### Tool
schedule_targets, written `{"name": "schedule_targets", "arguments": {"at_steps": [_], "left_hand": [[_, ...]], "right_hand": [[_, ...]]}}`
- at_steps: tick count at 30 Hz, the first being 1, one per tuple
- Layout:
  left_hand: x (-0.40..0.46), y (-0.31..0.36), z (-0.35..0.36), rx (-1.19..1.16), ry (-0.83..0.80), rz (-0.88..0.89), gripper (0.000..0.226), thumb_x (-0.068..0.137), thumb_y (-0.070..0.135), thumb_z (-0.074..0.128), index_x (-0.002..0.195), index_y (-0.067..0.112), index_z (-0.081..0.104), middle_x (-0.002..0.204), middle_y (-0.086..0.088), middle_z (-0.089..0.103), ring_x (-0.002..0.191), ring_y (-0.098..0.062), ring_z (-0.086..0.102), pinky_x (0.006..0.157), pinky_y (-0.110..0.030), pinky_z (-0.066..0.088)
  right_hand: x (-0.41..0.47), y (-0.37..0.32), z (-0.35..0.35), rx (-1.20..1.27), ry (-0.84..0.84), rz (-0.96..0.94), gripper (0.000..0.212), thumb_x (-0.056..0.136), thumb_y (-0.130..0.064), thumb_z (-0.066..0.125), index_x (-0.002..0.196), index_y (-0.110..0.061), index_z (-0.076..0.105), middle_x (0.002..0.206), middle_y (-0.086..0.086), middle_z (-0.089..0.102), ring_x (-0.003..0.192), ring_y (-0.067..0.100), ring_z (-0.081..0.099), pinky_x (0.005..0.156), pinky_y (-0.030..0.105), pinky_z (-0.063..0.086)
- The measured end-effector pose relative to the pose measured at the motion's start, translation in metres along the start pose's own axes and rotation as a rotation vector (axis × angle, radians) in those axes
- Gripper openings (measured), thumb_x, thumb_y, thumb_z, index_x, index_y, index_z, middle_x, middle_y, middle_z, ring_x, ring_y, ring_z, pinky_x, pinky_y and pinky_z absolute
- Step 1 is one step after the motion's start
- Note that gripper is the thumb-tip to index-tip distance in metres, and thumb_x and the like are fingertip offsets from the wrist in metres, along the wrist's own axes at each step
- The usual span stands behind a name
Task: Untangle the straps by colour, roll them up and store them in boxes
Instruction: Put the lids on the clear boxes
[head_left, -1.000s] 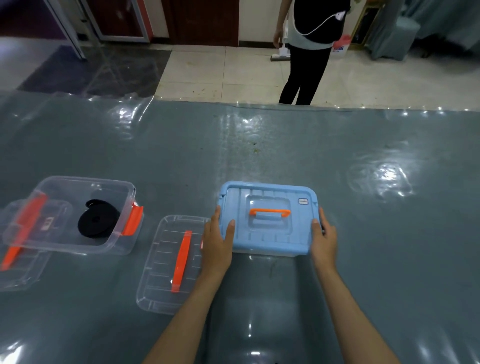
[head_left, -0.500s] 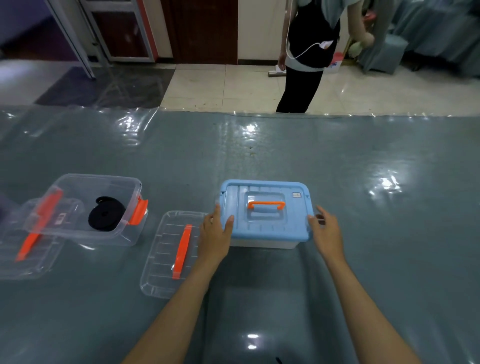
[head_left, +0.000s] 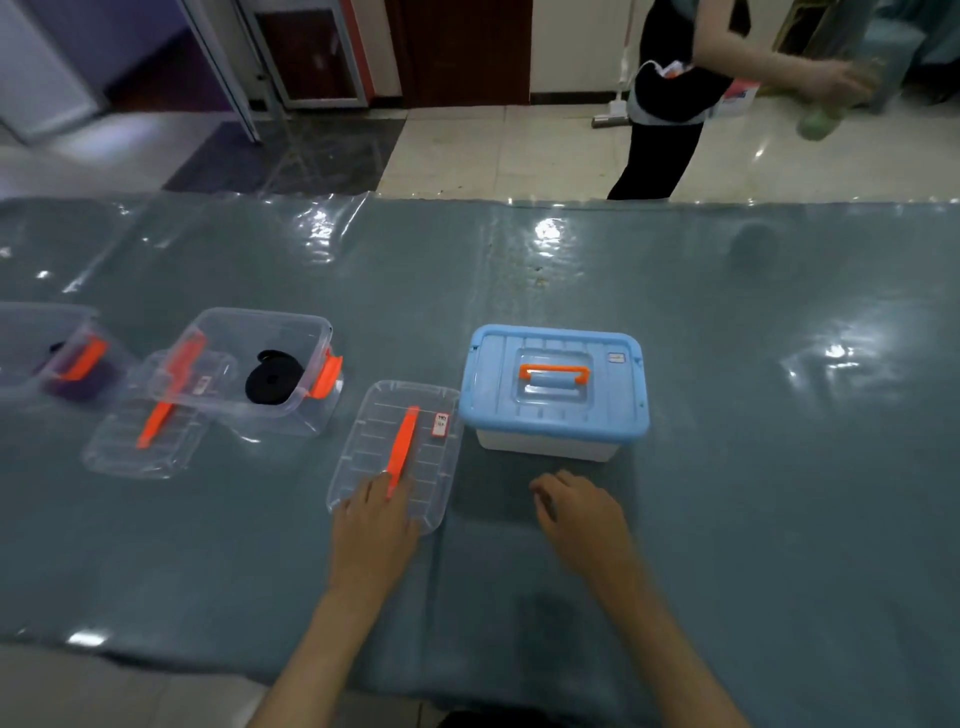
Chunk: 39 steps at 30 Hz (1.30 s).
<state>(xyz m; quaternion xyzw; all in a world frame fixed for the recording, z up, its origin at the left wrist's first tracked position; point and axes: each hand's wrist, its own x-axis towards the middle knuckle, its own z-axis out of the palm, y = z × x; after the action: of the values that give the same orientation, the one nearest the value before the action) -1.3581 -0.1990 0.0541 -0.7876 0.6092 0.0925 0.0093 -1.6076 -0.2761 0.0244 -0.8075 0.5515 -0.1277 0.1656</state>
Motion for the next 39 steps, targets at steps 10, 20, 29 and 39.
{"name": "schedule_targets", "arguments": {"at_steps": [10, 20, 29, 39], "left_hand": [[0.011, -0.103, -0.001, -0.064, 0.095, -0.017, 0.058, 0.063, 0.000, 0.092, 0.119, 0.001, 0.076, 0.119, -0.024, 0.073, 0.100, -0.045, 0.074, 0.077, -0.054, 0.060], [0.091, -0.248, -0.008, -0.047, 0.227, 0.104, 0.074, 0.089, 0.005, 0.067, 0.160, 0.010, 0.044, 0.166, -0.024, 0.038, 0.152, -0.046, 0.040, 0.122, -0.066, 0.032], [0.119, -0.320, 0.008, -0.033, 0.038, 0.157, 0.100, 0.100, 0.011, 0.054, 0.165, 0.041, -0.015, 0.175, -0.003, -0.023, 0.164, -0.027, -0.017, 0.129, -0.054, -0.010], [0.120, -0.318, 0.010, -0.213, -0.037, 0.139, 0.104, 0.101, 0.011, 0.056, 0.160, 0.046, -0.022, 0.172, 0.003, -0.034, 0.160, -0.023, -0.029, 0.133, -0.051, 0.001]], "right_hand": [[0.031, -0.096, 0.068, 0.067, -0.217, 0.030, 0.022, 0.104, -0.029, 0.055, 0.118, -0.024, 0.071, 0.115, -0.002, 0.072, 0.108, 0.024, 0.068, 0.083, 0.034, 0.050], [0.116, -0.192, 0.173, 0.196, -0.253, 0.387, 0.042, 0.101, -0.017, 0.061, 0.142, -0.006, 0.057, 0.133, 0.023, 0.062, 0.124, 0.043, 0.060, 0.104, 0.047, 0.048], [0.158, -0.226, 0.201, 0.200, -0.025, 0.788, 0.040, 0.098, -0.023, 0.066, 0.134, -0.008, 0.054, 0.120, 0.026, 0.067, 0.110, 0.045, 0.068, 0.090, 0.050, 0.055], [0.116, -0.231, 0.160, 0.533, 0.215, 0.779, 0.028, 0.079, -0.018, 0.085, 0.099, -0.024, 0.066, 0.079, -0.009, 0.072, 0.082, 0.022, 0.074, 0.078, 0.032, 0.056]]}}
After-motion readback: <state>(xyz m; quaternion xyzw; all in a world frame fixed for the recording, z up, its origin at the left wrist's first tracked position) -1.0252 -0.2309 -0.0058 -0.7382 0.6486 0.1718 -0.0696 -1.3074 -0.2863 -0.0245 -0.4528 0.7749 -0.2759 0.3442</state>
